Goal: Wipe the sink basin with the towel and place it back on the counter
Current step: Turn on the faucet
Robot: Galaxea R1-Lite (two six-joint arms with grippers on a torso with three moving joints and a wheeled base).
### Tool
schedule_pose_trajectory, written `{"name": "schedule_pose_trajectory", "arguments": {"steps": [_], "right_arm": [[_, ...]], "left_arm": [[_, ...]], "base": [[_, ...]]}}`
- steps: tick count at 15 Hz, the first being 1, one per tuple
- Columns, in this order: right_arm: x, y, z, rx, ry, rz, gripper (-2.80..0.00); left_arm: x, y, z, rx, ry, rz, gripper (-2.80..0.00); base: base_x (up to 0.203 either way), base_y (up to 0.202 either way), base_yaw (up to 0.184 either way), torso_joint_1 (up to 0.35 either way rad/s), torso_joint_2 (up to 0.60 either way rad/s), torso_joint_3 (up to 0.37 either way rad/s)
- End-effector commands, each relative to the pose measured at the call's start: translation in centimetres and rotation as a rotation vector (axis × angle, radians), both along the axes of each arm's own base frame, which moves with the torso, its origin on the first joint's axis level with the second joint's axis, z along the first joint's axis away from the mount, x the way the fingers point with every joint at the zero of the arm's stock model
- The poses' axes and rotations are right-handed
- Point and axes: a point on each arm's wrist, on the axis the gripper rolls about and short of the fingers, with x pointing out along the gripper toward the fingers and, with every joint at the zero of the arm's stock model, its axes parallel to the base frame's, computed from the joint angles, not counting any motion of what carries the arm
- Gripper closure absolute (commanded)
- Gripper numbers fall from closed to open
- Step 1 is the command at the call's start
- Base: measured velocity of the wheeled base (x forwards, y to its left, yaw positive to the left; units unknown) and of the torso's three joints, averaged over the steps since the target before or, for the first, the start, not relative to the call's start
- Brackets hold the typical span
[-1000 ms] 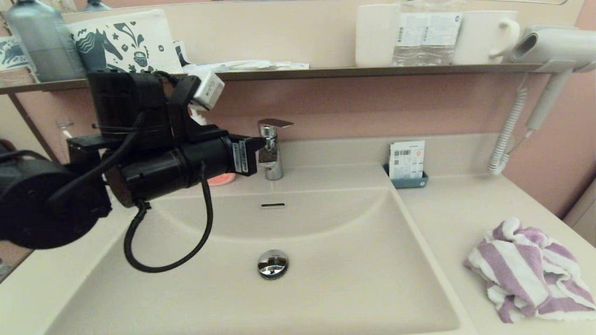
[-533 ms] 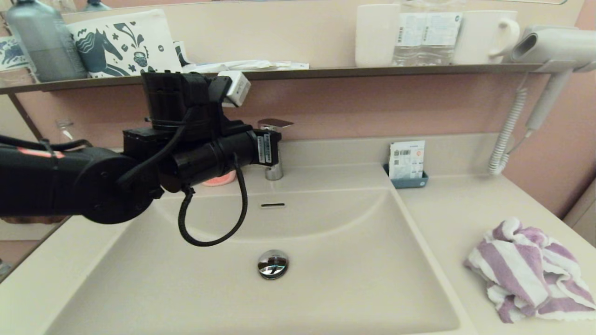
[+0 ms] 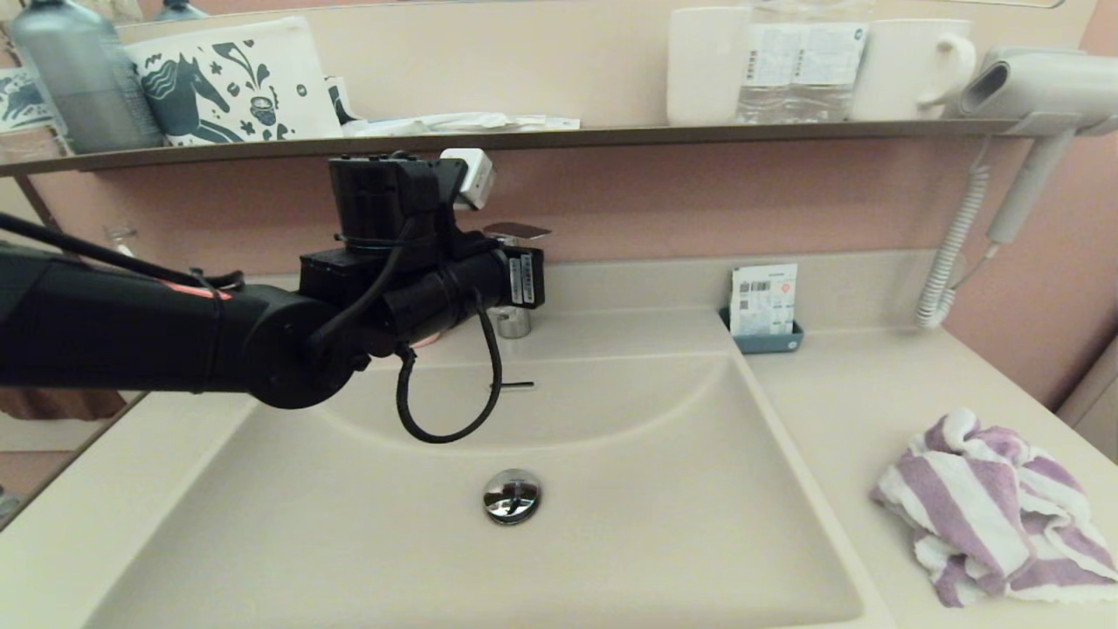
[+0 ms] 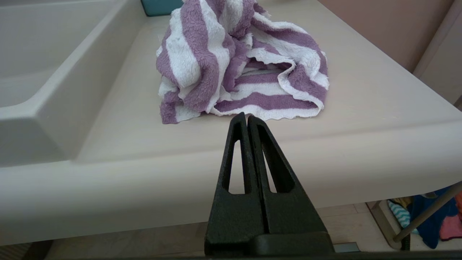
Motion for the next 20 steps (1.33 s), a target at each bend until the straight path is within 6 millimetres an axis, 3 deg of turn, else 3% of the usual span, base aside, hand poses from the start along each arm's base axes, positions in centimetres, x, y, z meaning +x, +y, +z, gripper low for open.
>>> {"name": "schedule_pose_trajectory", "arguments": {"steps": [1, 7, 13, 20], "right_arm": [[0.0, 0.0, 0.0, 0.000, -0.001, 0.000, 0.00], [0.0, 0.0, 0.0, 0.000, -0.001, 0.000, 0.00], [0.0, 0.0, 0.0, 0.000, -0.001, 0.000, 0.00], [0.0, 0.0, 0.0, 0.000, -0.001, 0.000, 0.00]], "left_arm": [[0.7, -0.2, -0.6, -0.005, -0.008, 0.008, 0.00], [2.2, -0.3, -1.5, -0.041, -0.079, 0.058, 0.00], [2.3, -0.3, 0.9, -0.084, -0.153, 0.077, 0.00], [1.9, -0.2, 1.1, -0.082, -0.152, 0.080, 0.00]], "base": [[0.000, 0.000, 0.000, 0.000, 0.00, 0.000], [0.000, 0.000, 0.000, 0.000, 0.00, 0.000], [0.000, 0.000, 0.000, 0.000, 0.00, 0.000], [0.000, 0.000, 0.000, 0.000, 0.00, 0.000]]}}
